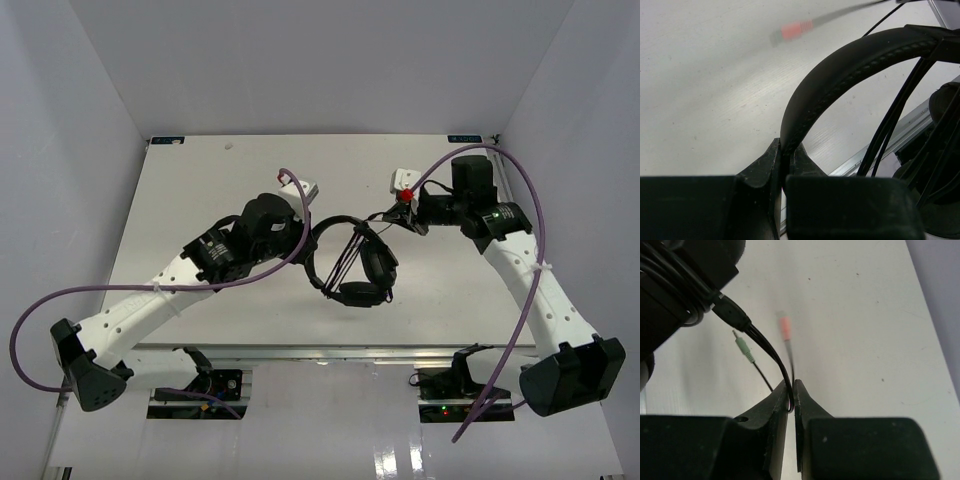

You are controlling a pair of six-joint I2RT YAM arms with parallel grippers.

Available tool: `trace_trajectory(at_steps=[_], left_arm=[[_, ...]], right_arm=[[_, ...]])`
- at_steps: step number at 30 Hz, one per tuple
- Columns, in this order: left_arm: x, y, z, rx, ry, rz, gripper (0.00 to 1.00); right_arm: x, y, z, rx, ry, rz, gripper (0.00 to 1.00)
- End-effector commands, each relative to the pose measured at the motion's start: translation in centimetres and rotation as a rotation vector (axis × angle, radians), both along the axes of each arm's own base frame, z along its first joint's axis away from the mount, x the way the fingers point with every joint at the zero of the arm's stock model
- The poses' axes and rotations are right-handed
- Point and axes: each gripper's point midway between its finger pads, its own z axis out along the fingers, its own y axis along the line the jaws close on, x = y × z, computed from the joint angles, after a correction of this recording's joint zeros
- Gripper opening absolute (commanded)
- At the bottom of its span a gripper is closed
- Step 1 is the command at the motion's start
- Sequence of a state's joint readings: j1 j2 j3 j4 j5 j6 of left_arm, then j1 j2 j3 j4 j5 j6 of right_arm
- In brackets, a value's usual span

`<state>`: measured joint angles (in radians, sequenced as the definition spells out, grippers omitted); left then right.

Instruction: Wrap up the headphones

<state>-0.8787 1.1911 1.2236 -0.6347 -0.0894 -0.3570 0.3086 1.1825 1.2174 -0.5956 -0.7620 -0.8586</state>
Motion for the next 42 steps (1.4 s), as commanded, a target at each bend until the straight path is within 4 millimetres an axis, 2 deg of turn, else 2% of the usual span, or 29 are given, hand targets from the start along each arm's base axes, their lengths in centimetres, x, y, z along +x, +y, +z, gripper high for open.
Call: trace_trajectory(at_steps=[1, 6, 10, 14, 16, 17, 18, 19, 22, 24, 27, 31, 37, 42], left_arm=[[-0.6, -0.1, 3.4, -0.114, -0.046, -0.003, 0.0], [0.1, -0.2, 2.2, -0.096, -0.043, 0.027, 0.0], [0.6, -0.3, 0.7, -0.086, -0.044, 0.045, 0.0], [1.1, -0.2, -0.8, -0.099, -0.045, 0.083, 0.0], [1.1, 0.5, -3.0, -0.084, -0.033, 0.116, 0.0], [1.3, 0.5, -3.2, -0.105, -0.047, 0.127, 0.0], [1.1, 1.0, -4.6, -0.097, -0.043, 0.139, 0.0], [1.2, 0.8, -3.9, -0.124, -0.054, 0.142, 0.0], [1.0, 1.3, -6.4, -0.133, -0.035, 0.17, 0.0], [0.9, 1.3, -7.1, -0.141, -0.03, 0.173, 0.0], [0.9, 1.3, -7.8, -0.136, -0.023, 0.177, 0.0], [1.0, 1.6, -9.3, -0.092, -0.004, 0.187, 0.0], [1.1, 3.0, -11.0, -0.049, -0.002, 0.237, 0.0], [1.7, 4.2, -12.1, -0.015, 0.005, 0.29, 0.0]], right_arm=[[-0.1, 1.5, -1.0, 0.127, 0.121, 0.065, 0.16], [-0.9, 2.6, -2.5, 0.214, 0.254, 0.108, 0.19], [-0.8, 3.1, -3.2, 0.261, 0.296, 0.12, 0.2], [-1.3, 3.5, -5.0, 0.306, 0.358, 0.134, 0.2], [-2.1, 3.6, -6.7, 0.326, 0.426, 0.126, 0.2], [-2.1, 3.6, -7.1, 0.334, 0.434, 0.121, 0.19], [-1.9, 3.7, -7.3, 0.344, 0.417, 0.122, 0.18], [-2.0, 3.7, -7.9, 0.345, 0.43, 0.118, 0.18], [-2.7, 3.5, -11.0, 0.341, 0.506, 0.093, 0.18], [-2.6, 3.5, -12.4, 0.333, 0.533, 0.076, 0.19], [-2.3, 3.4, -14.1, 0.321, 0.571, 0.049, 0.28], [-0.9, 3.0, -15.2, 0.303, 0.563, -0.026, 0.45], [1.1, 1.0, -15.0, 0.28, 0.514, -0.104, 0.62], [3.0, -2.0, -13.6, 0.249, 0.417, -0.182, 0.75]])
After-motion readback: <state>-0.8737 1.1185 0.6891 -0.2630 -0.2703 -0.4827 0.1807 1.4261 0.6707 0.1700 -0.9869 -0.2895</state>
